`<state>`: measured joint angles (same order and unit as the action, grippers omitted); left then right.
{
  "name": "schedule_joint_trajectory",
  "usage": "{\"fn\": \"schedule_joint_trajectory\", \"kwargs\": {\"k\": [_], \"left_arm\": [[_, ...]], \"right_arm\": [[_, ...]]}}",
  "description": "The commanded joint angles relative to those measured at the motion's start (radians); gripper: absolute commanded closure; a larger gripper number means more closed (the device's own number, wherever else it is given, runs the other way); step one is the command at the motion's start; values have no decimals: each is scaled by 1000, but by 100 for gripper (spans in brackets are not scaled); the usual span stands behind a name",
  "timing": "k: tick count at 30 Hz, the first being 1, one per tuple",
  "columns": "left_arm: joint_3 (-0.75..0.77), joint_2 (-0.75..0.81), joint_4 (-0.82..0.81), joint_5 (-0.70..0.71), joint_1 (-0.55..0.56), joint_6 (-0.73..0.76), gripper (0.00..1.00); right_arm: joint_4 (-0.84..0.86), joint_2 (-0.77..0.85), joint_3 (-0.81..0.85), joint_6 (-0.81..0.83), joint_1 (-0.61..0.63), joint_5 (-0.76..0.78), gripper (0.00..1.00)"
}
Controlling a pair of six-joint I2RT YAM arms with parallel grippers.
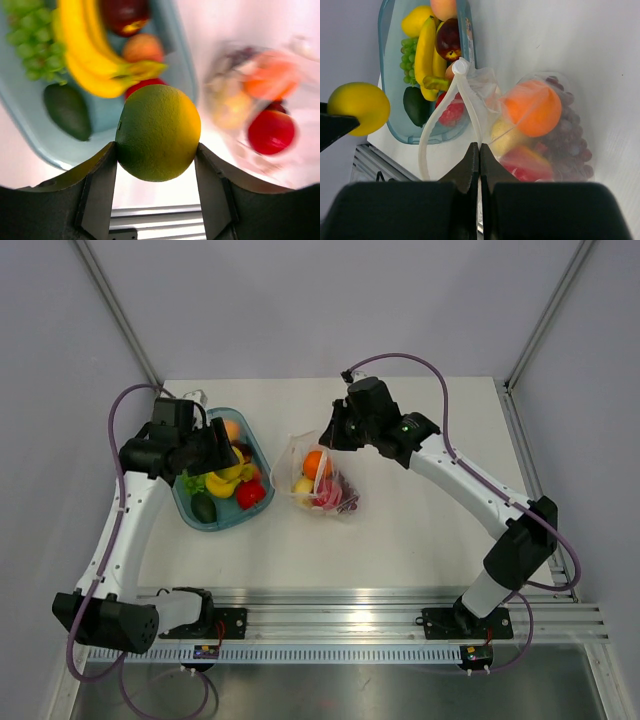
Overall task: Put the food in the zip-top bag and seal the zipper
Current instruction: Place the fake fruit in the zipper food storage bag.
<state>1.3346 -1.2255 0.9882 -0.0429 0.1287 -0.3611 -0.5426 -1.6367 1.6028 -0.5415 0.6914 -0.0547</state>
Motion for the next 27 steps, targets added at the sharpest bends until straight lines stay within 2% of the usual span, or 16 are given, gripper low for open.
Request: {"fn": "schedule_joint_trajectory", "kwargs": {"k": [1, 7, 13, 14, 15, 16, 18, 21, 23, 24, 25, 27], "left_arm": [[79, 32, -54, -190, 49, 18, 74], [110, 0, -169, -336, 184, -62, 74], [115, -77, -223, -312, 264, -84, 72], [112, -86, -226, -302, 273, -84, 66], [112, -95, -226, -292, 276, -85, 40], [115, -112, -217, -272, 276, -87, 23], [138, -124, -189, -259, 276, -82, 1], [155, -115, -177, -253, 276, -64, 1], [185, -100, -146, -194, 276, -46, 3], [199, -95, -117, -164, 275, -36, 7], [221, -94, -99, -99, 270, -30, 17], [229, -94, -56, -48, 247, -18, 25]], "right_arm": [[61, -6, 52, -15, 11, -27, 100], [55, -3, 66, -20, 23, -16, 100], [46, 20, 52, -25, 31, 4, 100], [46, 23, 49, -25, 31, 7, 100], [47, 26, 49, -26, 31, 12, 100], [46, 31, 45, -26, 30, 13, 100], [43, 38, 43, -29, 31, 19, 100], [40, 47, 37, -26, 31, 26, 100], [41, 48, 34, -26, 31, 26, 100], [40, 48, 34, -28, 31, 23, 100], [43, 48, 32, -29, 31, 21, 100], [44, 48, 32, -28, 31, 18, 100]]}}
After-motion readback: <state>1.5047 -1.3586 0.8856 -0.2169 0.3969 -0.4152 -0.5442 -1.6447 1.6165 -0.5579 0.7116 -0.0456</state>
